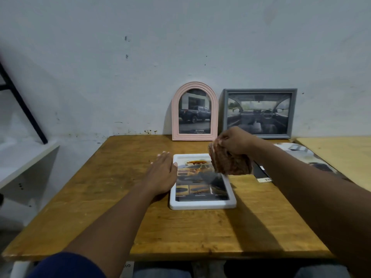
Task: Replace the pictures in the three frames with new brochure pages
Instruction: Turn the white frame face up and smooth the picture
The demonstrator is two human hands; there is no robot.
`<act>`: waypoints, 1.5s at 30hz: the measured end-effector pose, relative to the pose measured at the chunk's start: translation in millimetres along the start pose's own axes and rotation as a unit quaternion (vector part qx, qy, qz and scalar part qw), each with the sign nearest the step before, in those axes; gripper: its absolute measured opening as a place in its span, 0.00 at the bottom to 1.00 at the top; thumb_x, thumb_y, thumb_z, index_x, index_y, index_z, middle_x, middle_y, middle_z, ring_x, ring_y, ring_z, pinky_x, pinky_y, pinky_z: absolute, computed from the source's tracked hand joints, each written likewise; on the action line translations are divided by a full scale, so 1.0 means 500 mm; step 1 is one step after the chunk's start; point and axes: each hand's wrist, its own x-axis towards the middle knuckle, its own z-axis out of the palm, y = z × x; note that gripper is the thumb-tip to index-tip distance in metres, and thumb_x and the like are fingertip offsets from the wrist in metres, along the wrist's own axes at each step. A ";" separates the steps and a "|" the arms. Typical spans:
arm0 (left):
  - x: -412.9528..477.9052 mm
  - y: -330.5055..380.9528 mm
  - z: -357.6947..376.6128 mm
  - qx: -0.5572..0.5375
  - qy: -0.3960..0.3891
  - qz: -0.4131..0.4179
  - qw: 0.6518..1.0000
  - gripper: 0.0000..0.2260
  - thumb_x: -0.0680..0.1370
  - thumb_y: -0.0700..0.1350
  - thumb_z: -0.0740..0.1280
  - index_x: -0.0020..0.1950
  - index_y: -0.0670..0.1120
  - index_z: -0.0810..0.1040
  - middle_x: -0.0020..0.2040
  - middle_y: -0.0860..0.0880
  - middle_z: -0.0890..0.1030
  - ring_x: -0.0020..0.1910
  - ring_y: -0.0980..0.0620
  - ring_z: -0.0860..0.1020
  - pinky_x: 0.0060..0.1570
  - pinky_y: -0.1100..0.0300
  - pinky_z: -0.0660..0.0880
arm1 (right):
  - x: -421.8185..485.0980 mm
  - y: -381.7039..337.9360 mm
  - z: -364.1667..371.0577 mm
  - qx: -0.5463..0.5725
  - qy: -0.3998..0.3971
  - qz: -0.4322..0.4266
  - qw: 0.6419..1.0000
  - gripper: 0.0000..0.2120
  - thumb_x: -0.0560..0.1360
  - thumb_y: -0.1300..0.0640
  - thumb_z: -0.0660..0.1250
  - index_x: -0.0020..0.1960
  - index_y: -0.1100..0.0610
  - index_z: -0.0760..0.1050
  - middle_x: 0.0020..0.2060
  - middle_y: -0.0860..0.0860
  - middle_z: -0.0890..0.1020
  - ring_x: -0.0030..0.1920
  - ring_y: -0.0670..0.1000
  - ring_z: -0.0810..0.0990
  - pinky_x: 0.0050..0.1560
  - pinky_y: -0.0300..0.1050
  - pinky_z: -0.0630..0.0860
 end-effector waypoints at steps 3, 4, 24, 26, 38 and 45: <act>0.010 -0.013 0.003 -0.004 0.000 -0.002 1.000 0.25 0.87 0.52 0.50 0.83 0.48 0.51 0.84 0.48 0.50 0.82 0.49 0.46 0.78 0.49 0.45 | 0.044 -0.054 0.057 -0.035 0.014 -0.052 0.998 0.08 0.80 0.58 0.62 0.57 0.55 0.77 0.48 0.55 0.80 0.45 0.52 0.80 0.41 0.44 0.76; 0.012 -0.017 0.006 -0.004 0.002 -0.003 1.000 0.25 0.87 0.52 0.50 0.83 0.48 0.52 0.84 0.48 0.50 0.82 0.49 0.47 0.78 0.49 0.45 | 0.051 -0.068 0.081 -0.041 0.016 -0.069 0.997 0.06 0.80 0.56 0.63 0.56 0.54 0.76 0.47 0.53 0.80 0.44 0.51 0.79 0.40 0.44 0.76; 0.013 -0.021 0.035 0.016 0.002 0.025 1.000 0.25 0.86 0.47 0.52 0.83 0.45 0.53 0.83 0.47 0.54 0.82 0.50 0.49 0.79 0.50 0.44 | 0.031 0.007 0.247 -0.168 -0.066 -0.255 0.950 0.27 0.82 0.43 0.45 0.75 0.53 0.66 0.70 0.53 0.74 0.71 0.54 0.69 0.71 0.57 0.65; 0.009 -0.016 0.034 0.051 0.007 0.036 0.998 0.26 0.86 0.48 0.51 0.83 0.45 0.50 0.83 0.47 0.52 0.82 0.50 0.47 0.79 0.50 0.43 | 0.034 0.006 0.248 -0.175 -0.076 -0.249 0.949 0.28 0.82 0.43 0.45 0.75 0.55 0.66 0.71 0.54 0.73 0.72 0.54 0.68 0.72 0.57 0.63; 0.010 -0.014 0.030 0.083 -0.019 0.062 0.994 0.25 0.87 0.48 0.50 0.83 0.45 0.50 0.84 0.48 0.49 0.82 0.51 0.46 0.78 0.54 0.47 | 0.042 0.044 0.200 -0.181 -0.107 -0.167 0.963 0.26 0.82 0.43 0.47 0.76 0.51 0.62 0.74 0.55 0.69 0.74 0.58 0.65 0.71 0.61 0.64; 0.009 0.003 0.030 0.099 -0.001 0.071 0.993 0.25 0.86 0.47 0.51 0.83 0.44 0.54 0.83 0.47 0.54 0.82 0.49 0.50 0.79 0.50 0.50 | -0.014 0.018 0.224 -0.212 -0.041 -0.052 0.975 0.26 0.82 0.49 0.53 0.74 0.64 0.63 0.70 0.61 0.71 0.71 0.60 0.67 0.73 0.56 0.58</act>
